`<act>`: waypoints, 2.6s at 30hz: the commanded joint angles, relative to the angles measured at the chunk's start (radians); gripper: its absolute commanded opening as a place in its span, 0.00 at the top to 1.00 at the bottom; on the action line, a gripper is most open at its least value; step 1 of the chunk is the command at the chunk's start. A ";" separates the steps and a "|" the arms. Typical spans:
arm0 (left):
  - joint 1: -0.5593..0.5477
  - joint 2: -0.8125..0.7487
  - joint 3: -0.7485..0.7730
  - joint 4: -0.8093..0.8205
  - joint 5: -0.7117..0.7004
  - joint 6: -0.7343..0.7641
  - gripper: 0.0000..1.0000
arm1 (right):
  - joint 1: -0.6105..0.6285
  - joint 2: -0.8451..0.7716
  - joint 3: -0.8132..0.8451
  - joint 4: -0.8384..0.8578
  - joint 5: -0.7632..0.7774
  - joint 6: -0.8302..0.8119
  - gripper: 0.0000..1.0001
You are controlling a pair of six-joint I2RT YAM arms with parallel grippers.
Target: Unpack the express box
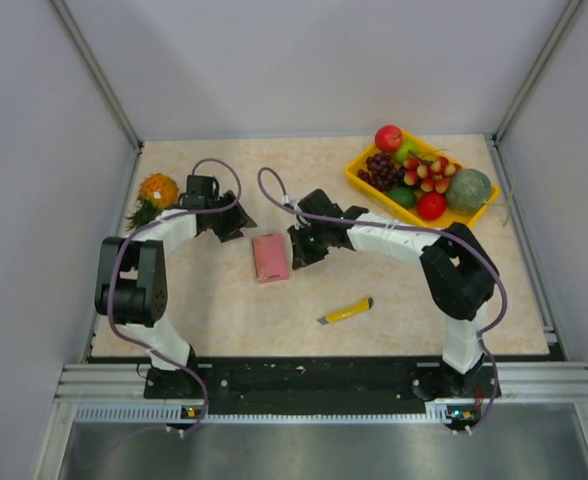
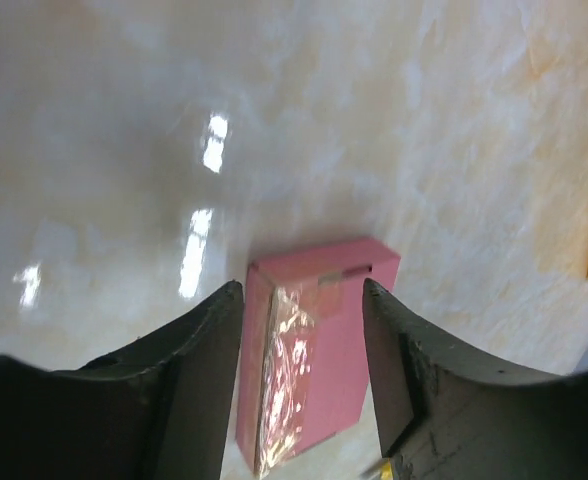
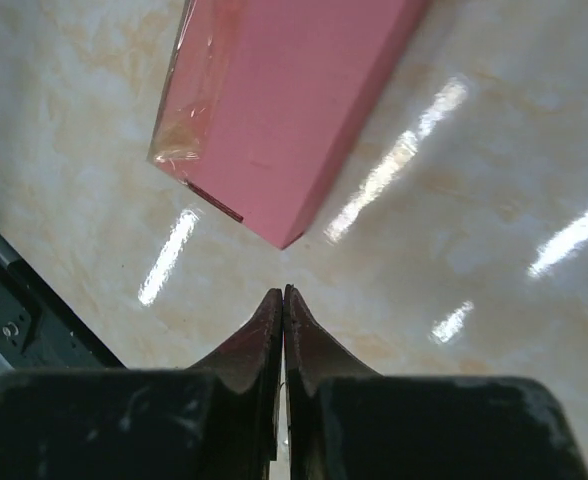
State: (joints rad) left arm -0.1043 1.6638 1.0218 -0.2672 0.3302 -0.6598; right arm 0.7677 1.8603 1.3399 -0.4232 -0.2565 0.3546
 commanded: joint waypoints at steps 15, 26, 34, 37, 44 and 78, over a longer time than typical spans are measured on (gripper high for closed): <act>0.006 0.277 0.144 0.111 0.171 0.028 0.59 | 0.081 0.200 0.150 0.057 -0.121 -0.060 1.00; 0.012 0.264 0.110 0.123 0.210 0.035 0.65 | 0.116 0.131 0.101 0.054 -0.124 -0.184 1.00; 0.012 0.260 0.097 0.123 0.227 0.034 0.68 | 0.148 0.191 0.110 0.052 -0.017 -0.164 1.00; 0.012 0.249 0.084 0.106 0.227 0.046 0.70 | 0.148 0.192 0.114 0.052 0.064 -0.157 1.00; 0.029 0.209 0.040 0.019 0.147 0.040 0.77 | 0.119 0.166 0.067 0.050 0.180 -0.112 1.00; -0.060 -0.053 -0.342 0.097 0.317 0.021 0.78 | -0.059 0.252 0.215 0.049 0.227 -0.052 1.00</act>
State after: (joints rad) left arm -0.1211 1.6352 0.7044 -0.1535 0.6140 -0.6704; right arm 0.7181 2.0750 1.4830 -0.4107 -0.0364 0.3107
